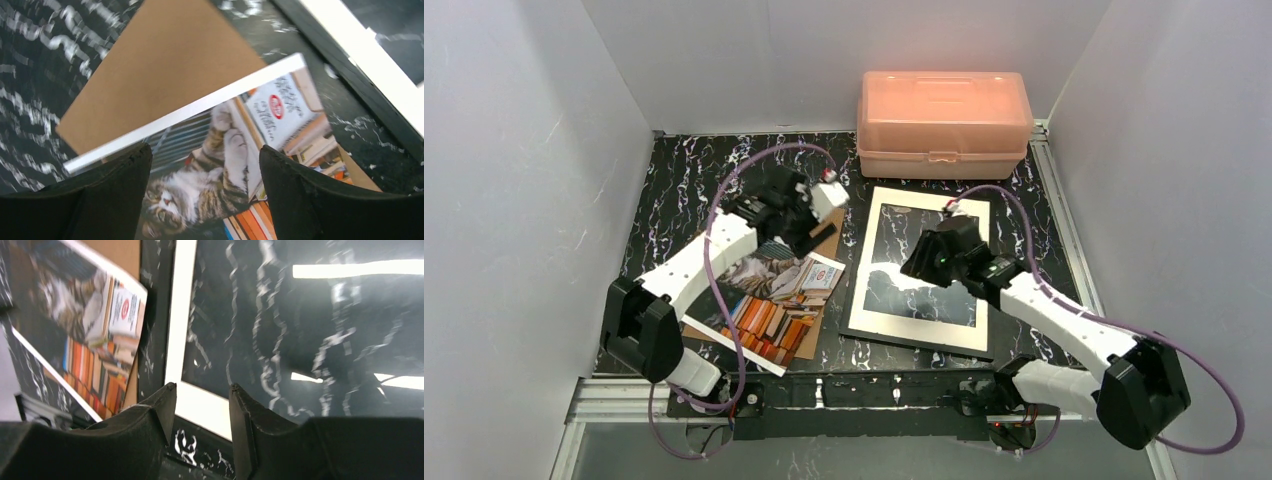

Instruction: Put the photo into the frame

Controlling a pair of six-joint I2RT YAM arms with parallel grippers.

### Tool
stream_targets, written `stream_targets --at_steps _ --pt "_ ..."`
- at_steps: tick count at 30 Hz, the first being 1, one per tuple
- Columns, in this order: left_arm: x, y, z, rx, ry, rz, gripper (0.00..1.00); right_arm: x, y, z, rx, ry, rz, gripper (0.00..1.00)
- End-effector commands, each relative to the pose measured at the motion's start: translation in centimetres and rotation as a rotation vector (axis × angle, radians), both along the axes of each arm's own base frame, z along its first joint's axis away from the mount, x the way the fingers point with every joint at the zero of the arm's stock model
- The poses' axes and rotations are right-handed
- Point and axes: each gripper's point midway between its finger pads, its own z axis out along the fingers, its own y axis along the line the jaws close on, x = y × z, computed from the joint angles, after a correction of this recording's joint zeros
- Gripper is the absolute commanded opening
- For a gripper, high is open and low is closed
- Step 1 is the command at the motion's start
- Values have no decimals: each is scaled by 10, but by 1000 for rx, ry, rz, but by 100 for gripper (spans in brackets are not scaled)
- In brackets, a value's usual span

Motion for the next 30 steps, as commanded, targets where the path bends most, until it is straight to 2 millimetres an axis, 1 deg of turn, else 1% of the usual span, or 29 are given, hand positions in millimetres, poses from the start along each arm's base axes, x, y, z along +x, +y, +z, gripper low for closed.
stream_targets --at_steps 1,2,3,5,6,8,9,12,14,15,17,18,20,23,25,28,30 --pt "10 36 21 -95 107 236 91 -10 39 10 -19 -37 46 52" --pt "17 45 28 -117 96 272 98 -12 50 12 -29 -44 69 55" --pt "25 54 35 -138 83 310 98 -14 62 14 -36 -51 99 60" --pt "38 75 48 -174 71 382 98 -10 90 23 -44 -81 171 69" --pt "40 84 52 -184 84 404 98 -4 103 30 -48 -101 203 74" --pt "43 113 52 -126 106 487 98 11 132 38 -53 -134 280 81" --pt "41 126 51 -103 129 518 98 21 146 46 -55 -158 312 84" --pt "30 167 40 -104 228 599 98 52 181 51 -109 -182 389 89" --pt "16 193 28 -100 300 595 98 72 201 47 -155 -176 413 90" --pt "9 204 20 -63 322 583 98 79 205 43 -171 -166 419 90" --pt "-7 219 0 0 377 552 98 91 208 29 -173 -129 415 90" --pt "-13 224 -8 18 397 539 98 96 208 21 -156 -104 411 89" --pt "-24 229 -21 18 441 544 98 105 205 6 -118 -54 412 87" --pt "-36 222 -30 -7 482 530 98 111 199 -11 -95 -3 419 85" --pt "-40 217 -32 -35 496 525 97 108 194 -20 -77 45 435 84" --pt "-43 209 -35 -70 516 517 93 104 189 -26 -66 63 443 84" --pt "-46 211 -44 -55 537 527 91 102 184 -33 -62 81 442 84"
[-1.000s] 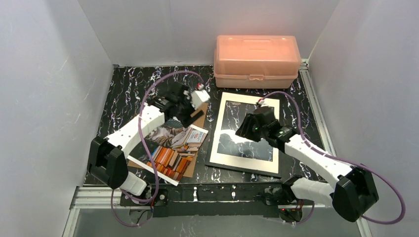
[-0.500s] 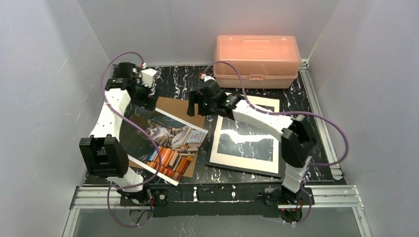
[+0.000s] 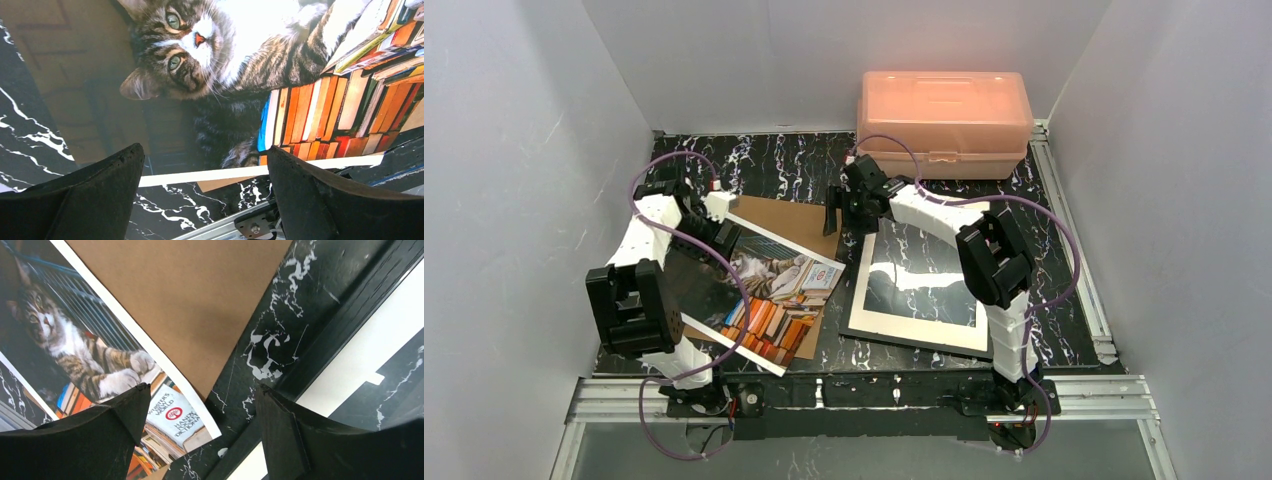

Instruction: Put the photo into the frame

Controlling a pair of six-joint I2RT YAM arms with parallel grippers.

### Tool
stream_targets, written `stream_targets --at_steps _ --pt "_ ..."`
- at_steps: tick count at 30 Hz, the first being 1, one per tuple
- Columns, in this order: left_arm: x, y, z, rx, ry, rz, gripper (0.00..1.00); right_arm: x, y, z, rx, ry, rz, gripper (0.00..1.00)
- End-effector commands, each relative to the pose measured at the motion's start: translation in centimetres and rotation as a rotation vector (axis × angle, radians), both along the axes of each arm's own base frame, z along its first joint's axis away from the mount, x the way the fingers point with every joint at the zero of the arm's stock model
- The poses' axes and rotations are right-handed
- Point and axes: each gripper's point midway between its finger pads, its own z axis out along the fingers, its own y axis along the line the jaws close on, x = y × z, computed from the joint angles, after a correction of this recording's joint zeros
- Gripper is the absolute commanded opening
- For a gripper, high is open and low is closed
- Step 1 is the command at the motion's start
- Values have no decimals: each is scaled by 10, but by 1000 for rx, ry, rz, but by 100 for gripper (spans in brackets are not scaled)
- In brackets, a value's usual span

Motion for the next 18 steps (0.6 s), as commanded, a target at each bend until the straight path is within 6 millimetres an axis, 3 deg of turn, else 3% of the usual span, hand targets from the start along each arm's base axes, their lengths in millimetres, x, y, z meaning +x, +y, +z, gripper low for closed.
stream_targets --at_steps 1,6,18 --pt "-13 -8 -10 -34 41 -11 90 -16 4 5 62 38 60 84" --pt "-21 6 -38 42 109 -3 82 -24 1 -8 89 90 59 82" --pt "-21 16 -66 100 150 32 69 -44 1 -16 147 175 32 74"
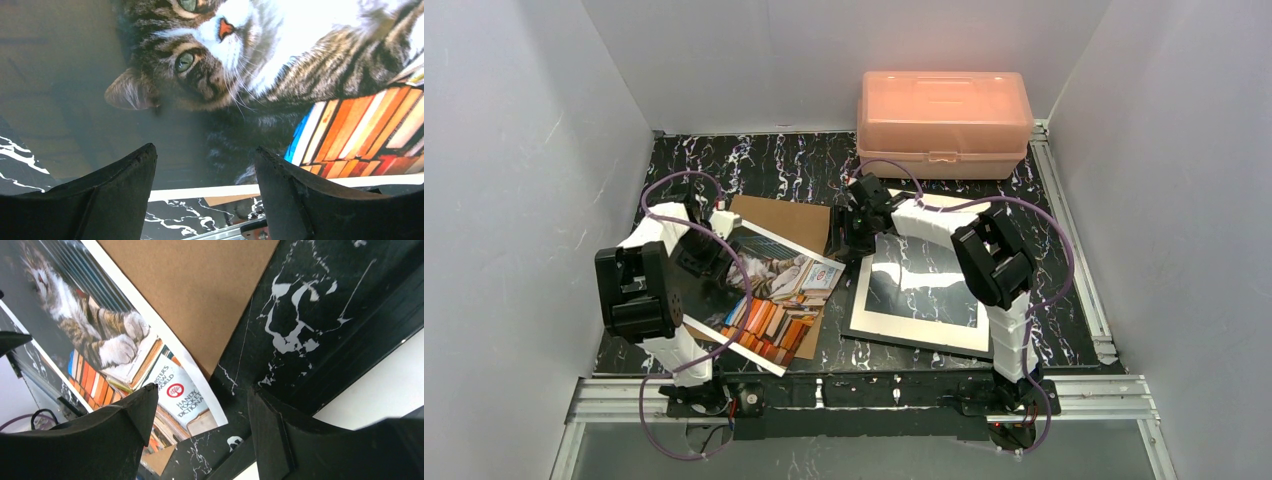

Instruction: Put the photo into the frame

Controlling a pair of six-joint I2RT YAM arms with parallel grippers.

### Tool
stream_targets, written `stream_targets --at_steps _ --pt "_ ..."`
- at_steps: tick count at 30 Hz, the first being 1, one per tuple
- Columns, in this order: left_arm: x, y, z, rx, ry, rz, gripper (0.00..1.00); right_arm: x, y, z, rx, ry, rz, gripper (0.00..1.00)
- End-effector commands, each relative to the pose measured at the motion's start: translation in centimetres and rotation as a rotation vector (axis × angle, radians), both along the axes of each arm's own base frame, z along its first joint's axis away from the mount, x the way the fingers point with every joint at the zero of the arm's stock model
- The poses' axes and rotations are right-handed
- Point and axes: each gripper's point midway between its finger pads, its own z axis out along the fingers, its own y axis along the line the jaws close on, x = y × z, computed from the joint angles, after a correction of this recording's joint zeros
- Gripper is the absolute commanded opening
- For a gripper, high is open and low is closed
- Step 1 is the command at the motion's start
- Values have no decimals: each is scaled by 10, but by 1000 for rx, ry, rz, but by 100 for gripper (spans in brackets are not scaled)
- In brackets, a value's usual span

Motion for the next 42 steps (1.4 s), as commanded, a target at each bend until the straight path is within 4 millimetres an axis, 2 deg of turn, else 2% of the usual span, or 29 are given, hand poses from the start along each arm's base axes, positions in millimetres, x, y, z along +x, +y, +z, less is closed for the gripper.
stream_targets --at_steps 1,8,13,21,23,29,33,37,42 --pt "-7 2 -13 29 44 21 69 -3 2 22 58 -4 -14 74" --pt "-10 1 -22 30 56 33 64 -16 5 27 118 46 -33 72" --pt "-10 -3 -24 12 61 37 62 -15 15 44 208 40 -50 69" --pt "-8 -5 -23 -2 53 40 59 -8 28 67 322 4 -68 52" --pt "-8 -6 -24 -6 57 40 59 -8 30 66 326 8 -65 47" --pt "-7 -7 -22 -11 51 42 58 -13 30 59 307 24 -54 40" --pt "-3 -11 -13 -34 41 59 57 -23 34 53 266 40 -19 34" --pt "2 -17 -2 -65 27 74 57 -30 34 44 228 55 7 34" --pt "-3 -16 -8 -60 51 75 55 -38 29 34 187 67 24 40"
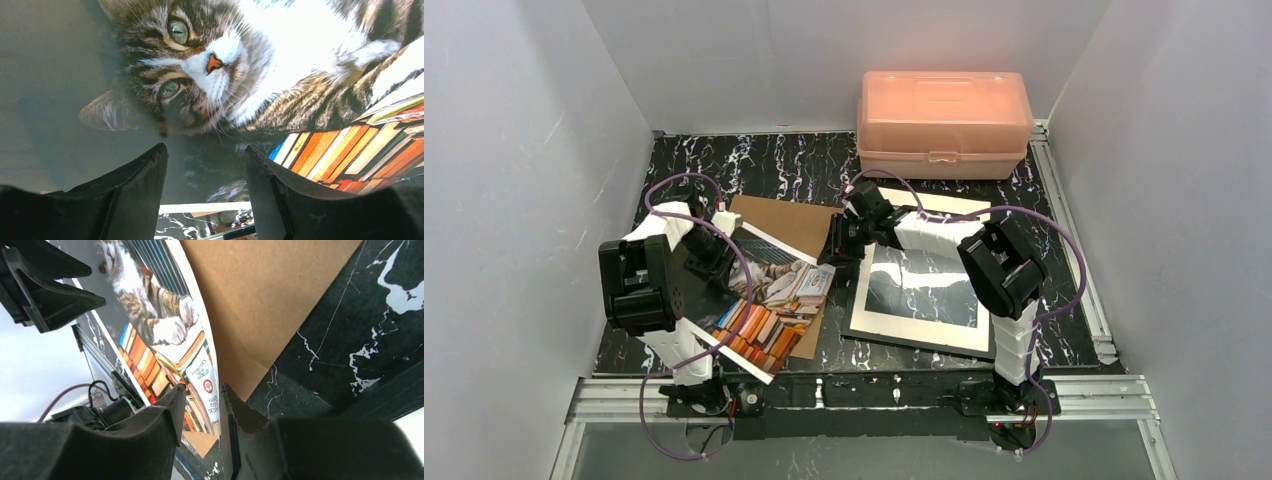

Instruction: Put the photo into the frame

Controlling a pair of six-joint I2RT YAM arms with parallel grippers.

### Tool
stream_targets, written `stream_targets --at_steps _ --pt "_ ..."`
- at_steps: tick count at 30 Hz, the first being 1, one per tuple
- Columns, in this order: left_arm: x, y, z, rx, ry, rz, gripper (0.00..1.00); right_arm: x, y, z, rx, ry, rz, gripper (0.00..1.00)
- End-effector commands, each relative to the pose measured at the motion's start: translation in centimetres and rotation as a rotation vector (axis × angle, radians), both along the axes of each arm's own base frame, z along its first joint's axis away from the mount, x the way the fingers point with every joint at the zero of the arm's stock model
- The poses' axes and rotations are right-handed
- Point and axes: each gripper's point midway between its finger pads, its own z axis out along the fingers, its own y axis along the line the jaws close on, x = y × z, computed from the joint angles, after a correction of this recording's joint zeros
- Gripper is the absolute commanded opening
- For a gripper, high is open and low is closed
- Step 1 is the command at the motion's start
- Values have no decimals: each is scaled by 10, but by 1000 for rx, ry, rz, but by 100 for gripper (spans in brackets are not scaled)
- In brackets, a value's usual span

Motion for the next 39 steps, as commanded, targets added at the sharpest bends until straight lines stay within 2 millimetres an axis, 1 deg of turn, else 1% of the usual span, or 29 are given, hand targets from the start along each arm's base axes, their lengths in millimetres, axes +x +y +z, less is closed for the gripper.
stream_targets --at_steps 1,4,12,18,22,23,25,27,28,30,31,32,33,34,35,37,39 --pt "-7 -6 3 -30 24 4 55 -4 1 3 -20 -15 43 40" --pt "-9 -7 -1 -32 35 4 53 -7 -1 -2 -23 -4 49 40" --pt "-10 -9 -5 -42 52 13 46 -16 -2 -11 -9 27 44 39" --pt "-11 -11 -5 -54 54 22 44 -25 -1 -17 2 58 51 38" --pt "-13 -12 -6 -56 57 23 44 -28 0 -19 3 61 56 33" --pt "-13 -12 -7 -56 59 23 44 -28 0 -19 3 62 55 31" --pt "-13 -12 -7 -60 58 26 43 -28 1 -16 9 58 60 22" --pt "-11 -13 -3 -64 53 33 43 -26 3 -10 14 47 66 9" --pt "-10 -14 3 -68 49 40 44 -25 4 -6 12 37 70 2" --pt "1 -13 26 -56 0 74 51 -18 5 8 2 0 73 1" --pt "10 -11 43 -46 -46 89 55 -14 5 17 -5 -29 73 1" --pt "20 -9 64 -36 -104 104 62 -9 5 30 -7 -64 74 1" --pt "28 -8 87 -32 -162 118 75 -5 5 45 -9 -100 73 1" --pt "37 -7 114 -27 -235 132 95 -1 5 59 -10 -136 73 1" --pt "49 -6 148 -25 -329 145 98 3 4 76 -9 -185 75 1" --pt "57 -11 200 -53 -443 160 98 7 3 109 -15 -268 72 1" --pt "56 -21 240 -109 -489 166 98 6 6 148 -8 -366 78 1"
